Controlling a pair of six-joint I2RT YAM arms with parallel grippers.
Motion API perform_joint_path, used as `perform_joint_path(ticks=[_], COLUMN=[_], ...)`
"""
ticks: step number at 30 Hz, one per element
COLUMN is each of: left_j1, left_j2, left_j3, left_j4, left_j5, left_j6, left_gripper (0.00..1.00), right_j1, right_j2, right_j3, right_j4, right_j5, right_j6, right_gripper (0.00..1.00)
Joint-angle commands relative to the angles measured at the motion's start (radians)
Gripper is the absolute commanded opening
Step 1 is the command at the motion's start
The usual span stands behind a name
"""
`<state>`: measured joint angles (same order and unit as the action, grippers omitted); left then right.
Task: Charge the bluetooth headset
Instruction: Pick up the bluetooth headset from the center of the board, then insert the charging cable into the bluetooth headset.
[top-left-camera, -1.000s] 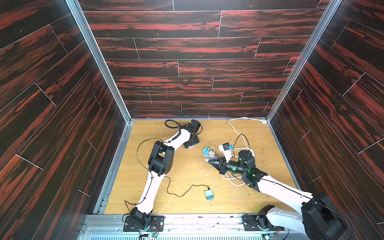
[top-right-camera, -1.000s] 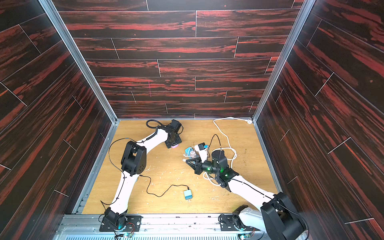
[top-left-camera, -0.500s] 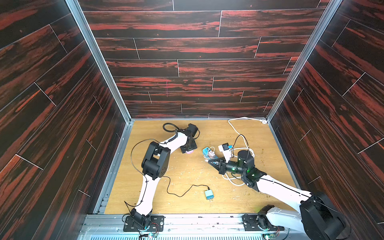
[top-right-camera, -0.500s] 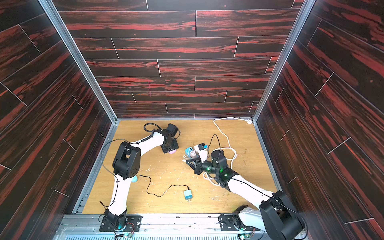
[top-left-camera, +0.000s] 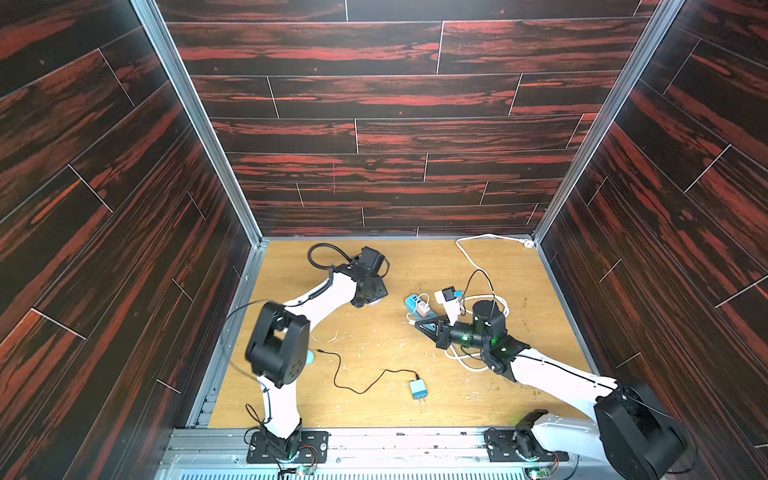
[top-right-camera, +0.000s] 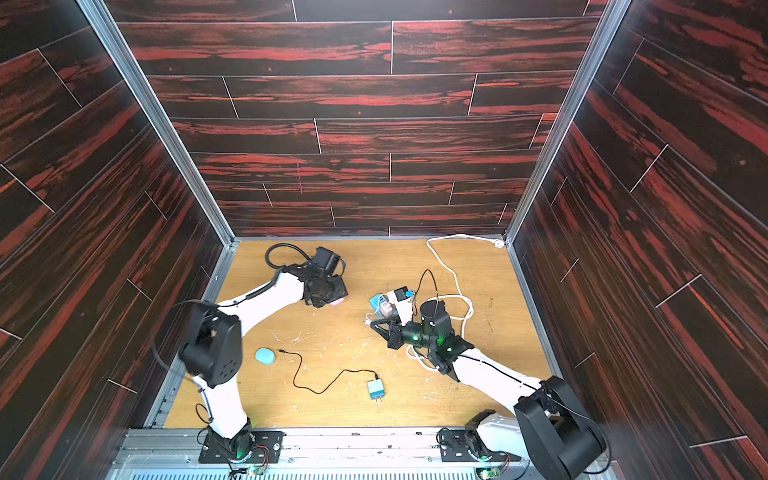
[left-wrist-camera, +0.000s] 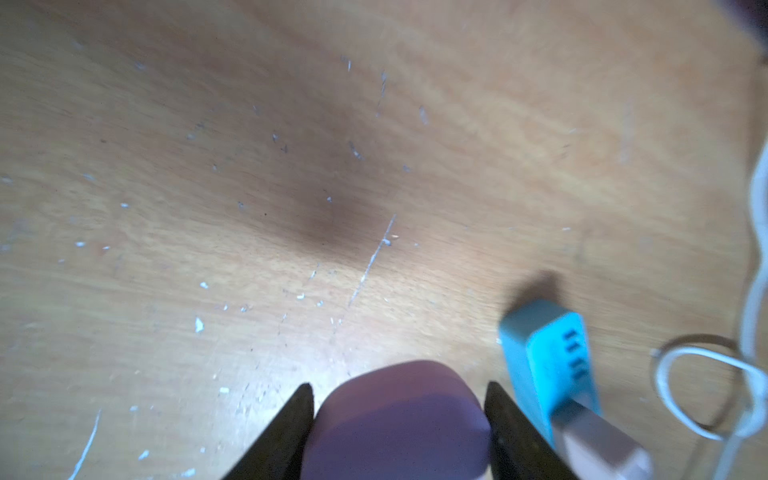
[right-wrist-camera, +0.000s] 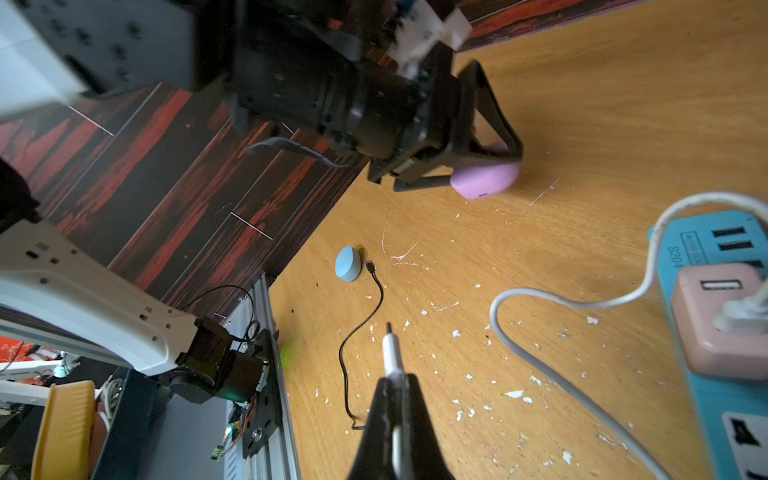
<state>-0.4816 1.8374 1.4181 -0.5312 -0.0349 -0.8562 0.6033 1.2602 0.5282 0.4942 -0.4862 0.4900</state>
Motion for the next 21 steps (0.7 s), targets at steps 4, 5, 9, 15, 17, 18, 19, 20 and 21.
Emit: perform_joint_path(ticks=[4, 5, 9, 15, 17, 18, 19, 20, 21], left_j1=[0.003, 0.002, 0.003, 0.003, 0.003, 0.003, 0.003, 0.003, 0.003], left_j2=[-0.191, -0.215, -0.316, -0.437, -0.460, -0.471, -0.479, -0.487, -0.496], left_j3=[-0.143, -0.167, -0.256, -0.362, -0.379, -0.387, -0.397, -0.406, -0.418], left_j4=[0.098, 0.109, 0.153, 0.230, 0.246, 0.259, 0.272, 0.285, 0.304], left_j5=[-0.033, -0.035, -0.052, -0.064, -0.055, -0.046, -0.036, -0.027, -0.014], left_j6=[-0.087, -0.099, -0.155, -0.258, -0.283, -0.299, -0.315, -0.329, -0.347], left_gripper=[0.39, 0.39, 0.39, 0.37, 0.37, 0.36, 0.36, 0.36, 0.35], right_j1=[0.037, 0.041, 0.069, 0.107, 0.117, 0.120, 0.122, 0.123, 0.125], right_j2=[0.039, 0.045, 0.077, 0.121, 0.136, 0.142, 0.149, 0.155, 0.161], right_j3=[0.072, 0.079, 0.118, 0.167, 0.182, 0.189, 0.192, 0.197, 0.203], right_j4=[0.041, 0.045, 0.058, 0.089, 0.094, 0.096, 0.100, 0.104, 0.102], right_j5=[-0.001, 0.006, 0.043, 0.122, 0.130, 0.171, 0.183, 0.192, 0.205], right_j6=[0.027, 0.031, 0.037, 0.052, 0.055, 0.057, 0.062, 0.064, 0.066], right_gripper=[0.05, 0.05, 0.05, 0.05, 0.05, 0.05, 0.05, 0.05, 0.05])
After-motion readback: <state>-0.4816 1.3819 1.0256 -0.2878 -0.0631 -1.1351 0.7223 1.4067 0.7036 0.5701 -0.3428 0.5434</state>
